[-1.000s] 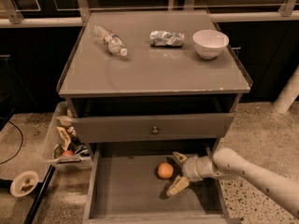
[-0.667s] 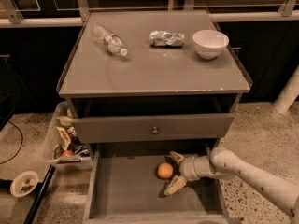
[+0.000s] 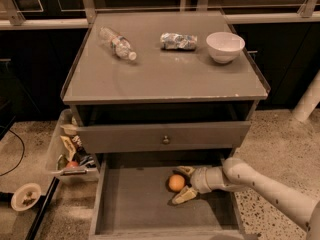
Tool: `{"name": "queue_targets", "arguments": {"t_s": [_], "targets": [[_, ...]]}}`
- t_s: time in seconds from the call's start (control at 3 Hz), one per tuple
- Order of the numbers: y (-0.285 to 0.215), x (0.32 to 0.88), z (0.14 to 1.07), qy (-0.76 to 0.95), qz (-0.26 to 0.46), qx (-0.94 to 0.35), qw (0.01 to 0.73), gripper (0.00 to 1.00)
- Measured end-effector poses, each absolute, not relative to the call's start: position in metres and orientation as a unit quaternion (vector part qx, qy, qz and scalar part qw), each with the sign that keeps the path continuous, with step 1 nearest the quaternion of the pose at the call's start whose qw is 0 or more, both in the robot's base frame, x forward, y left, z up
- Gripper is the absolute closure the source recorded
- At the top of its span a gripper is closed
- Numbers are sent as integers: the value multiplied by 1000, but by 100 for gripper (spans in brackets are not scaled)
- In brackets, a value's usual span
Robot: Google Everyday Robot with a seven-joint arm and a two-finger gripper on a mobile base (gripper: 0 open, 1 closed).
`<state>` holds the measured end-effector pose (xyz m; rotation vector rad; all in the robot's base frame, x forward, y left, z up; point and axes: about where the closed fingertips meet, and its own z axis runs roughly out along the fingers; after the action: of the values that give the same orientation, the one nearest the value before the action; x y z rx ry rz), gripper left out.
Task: Pick orange from middle drawer and place on counter
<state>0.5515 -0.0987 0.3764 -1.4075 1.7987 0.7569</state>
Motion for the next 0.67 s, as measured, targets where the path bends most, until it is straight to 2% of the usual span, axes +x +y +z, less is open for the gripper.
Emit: {"name": "queue_targets", "arguments": {"t_s": [0.67], "targets": [[-99,551,376,698,294,-546,360,64]]}}
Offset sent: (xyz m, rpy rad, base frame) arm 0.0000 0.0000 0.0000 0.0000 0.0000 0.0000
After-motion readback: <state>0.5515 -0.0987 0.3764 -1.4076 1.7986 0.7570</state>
